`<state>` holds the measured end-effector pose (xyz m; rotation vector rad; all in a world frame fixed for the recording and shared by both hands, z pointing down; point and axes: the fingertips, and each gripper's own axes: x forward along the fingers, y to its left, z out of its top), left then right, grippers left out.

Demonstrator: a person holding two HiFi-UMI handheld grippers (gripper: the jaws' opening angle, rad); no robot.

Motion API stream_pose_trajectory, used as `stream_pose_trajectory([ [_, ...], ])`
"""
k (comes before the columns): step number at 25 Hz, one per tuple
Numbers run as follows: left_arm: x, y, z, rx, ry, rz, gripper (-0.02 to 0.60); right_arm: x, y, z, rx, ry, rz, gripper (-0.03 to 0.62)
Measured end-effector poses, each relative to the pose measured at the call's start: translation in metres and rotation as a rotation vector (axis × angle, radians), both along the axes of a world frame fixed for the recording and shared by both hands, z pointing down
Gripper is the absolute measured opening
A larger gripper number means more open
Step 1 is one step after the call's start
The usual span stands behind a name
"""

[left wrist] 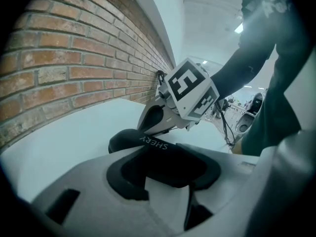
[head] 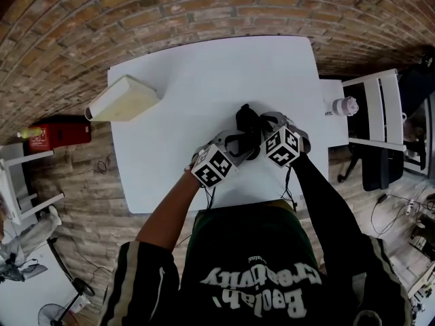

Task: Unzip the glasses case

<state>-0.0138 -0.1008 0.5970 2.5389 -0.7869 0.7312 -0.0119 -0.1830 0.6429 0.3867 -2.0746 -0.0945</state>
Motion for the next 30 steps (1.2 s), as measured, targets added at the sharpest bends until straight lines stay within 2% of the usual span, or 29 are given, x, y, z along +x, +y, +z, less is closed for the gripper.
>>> stream_pose_trajectory([
  [10,0.0,0.0,0.001,-0.01,-0.005,0.003,0.178,-0.007,-0.01,0.001,0.017,0.019,-0.06,0.02],
  [18,0.0,-0.001,0.0,-0.021,0.011,-0.021,0.173,-0.013,-0.013,0.001,0.068,0.059,-0.164,0.018],
  [20,-0.005,-0.006,-0.005,0.024,-0.031,-0.051,0.183,-0.008,-0.013,0.0,0.057,0.057,-0.108,0.015],
  [22,-0.011,-0.014,-0.014,0.105,-0.076,-0.113,0.293,0.003,-0.013,0.002,-0.009,0.042,0.028,0.014],
  [23,-0.011,-0.017,-0.019,0.132,-0.083,-0.137,0.327,0.01,-0.011,0.003,-0.063,0.026,0.113,0.014],
  [24,-0.008,-0.017,-0.02,0.142,-0.087,-0.143,0.338,0.015,-0.007,0.004,-0.115,0.007,0.193,0.014],
  [26,0.001,-0.009,-0.01,0.121,-0.134,-0.099,0.351,0.023,0.003,0.005,-0.181,-0.018,0.293,0.014],
  [28,0.001,-0.002,0.009,0.091,-0.238,-0.054,0.343,0.028,0.014,0.004,-0.198,-0.024,0.32,0.014],
  [29,-0.003,0.0,0.015,0.083,-0.28,-0.049,0.313,0.03,0.02,0.004,-0.199,-0.025,0.324,0.014],
  [30,-0.008,0.0,0.017,0.08,-0.3,-0.056,0.311,0.033,0.025,0.003,-0.199,-0.026,0.327,0.014],
])
